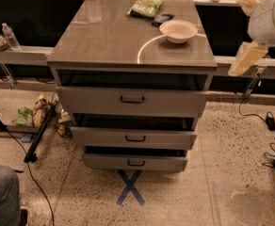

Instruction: Move paper bowl near water bottle

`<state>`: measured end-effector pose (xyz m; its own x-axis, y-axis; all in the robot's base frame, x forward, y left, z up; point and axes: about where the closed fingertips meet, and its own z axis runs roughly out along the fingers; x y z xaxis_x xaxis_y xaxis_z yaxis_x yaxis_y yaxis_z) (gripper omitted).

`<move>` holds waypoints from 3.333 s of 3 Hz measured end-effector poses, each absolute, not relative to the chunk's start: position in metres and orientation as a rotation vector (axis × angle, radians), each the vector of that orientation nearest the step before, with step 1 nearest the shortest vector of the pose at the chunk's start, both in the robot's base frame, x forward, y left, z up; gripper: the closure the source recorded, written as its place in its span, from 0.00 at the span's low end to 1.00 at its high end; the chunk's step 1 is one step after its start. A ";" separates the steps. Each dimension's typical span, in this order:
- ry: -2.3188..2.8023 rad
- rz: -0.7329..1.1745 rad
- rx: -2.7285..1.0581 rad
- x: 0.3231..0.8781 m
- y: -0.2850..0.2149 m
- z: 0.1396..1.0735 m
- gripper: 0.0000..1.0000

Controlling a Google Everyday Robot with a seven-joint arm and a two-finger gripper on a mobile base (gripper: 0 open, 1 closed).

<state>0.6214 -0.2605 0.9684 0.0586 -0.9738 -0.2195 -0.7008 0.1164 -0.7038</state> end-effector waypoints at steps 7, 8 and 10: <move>1.250 -0.669 -1.528 0.778 -0.222 0.955 0.18; 1.247 -0.673 -1.527 0.794 -0.219 0.948 0.41; 1.280 -0.653 -1.572 0.812 -0.208 0.913 0.59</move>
Offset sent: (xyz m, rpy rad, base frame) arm 0.1057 0.0208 -0.0032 0.0563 -0.3169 0.1633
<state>0.8125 -0.2083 0.9132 0.3034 -0.9388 -0.1633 -0.4190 0.0224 -0.9077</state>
